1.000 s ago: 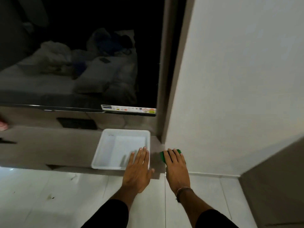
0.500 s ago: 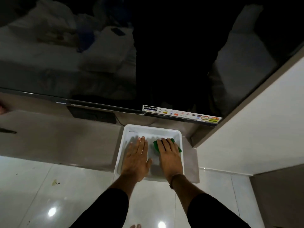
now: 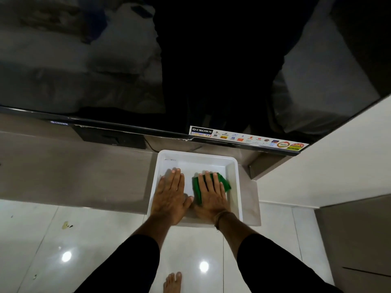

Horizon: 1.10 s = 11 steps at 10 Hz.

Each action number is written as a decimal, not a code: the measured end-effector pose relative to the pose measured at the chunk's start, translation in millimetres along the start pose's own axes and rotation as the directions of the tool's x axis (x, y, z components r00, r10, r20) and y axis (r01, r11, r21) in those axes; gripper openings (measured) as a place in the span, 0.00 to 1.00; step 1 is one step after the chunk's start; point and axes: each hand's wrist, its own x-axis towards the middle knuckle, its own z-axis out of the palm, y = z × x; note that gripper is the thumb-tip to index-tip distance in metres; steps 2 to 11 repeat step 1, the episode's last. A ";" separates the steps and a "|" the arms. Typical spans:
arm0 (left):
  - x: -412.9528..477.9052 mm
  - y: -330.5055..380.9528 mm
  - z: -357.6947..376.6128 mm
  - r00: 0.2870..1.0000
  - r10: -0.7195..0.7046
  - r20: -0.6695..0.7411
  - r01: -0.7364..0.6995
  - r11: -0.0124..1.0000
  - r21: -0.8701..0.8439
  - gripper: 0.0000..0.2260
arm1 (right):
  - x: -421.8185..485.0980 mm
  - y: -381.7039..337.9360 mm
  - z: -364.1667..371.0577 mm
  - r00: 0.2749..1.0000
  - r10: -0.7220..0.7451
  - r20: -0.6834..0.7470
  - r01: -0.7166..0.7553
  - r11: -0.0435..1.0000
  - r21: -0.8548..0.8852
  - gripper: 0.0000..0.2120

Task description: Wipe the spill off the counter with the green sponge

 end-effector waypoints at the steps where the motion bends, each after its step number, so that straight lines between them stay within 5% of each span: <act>1: -7.3 5.8 -4.9 0.999 0.030 -0.016 -0.029 0.999 0.046 0.37 | -8.4 5.0 -4.8 1.000 -0.009 -0.004 0.009 0.998 0.070 0.45; 11: -7.3 5.8 -4.9 0.999 0.030 -0.016 -0.029 0.999 0.046 0.37 | -8.4 5.0 -4.8 1.000 -0.009 -0.004 0.009 0.998 0.070 0.45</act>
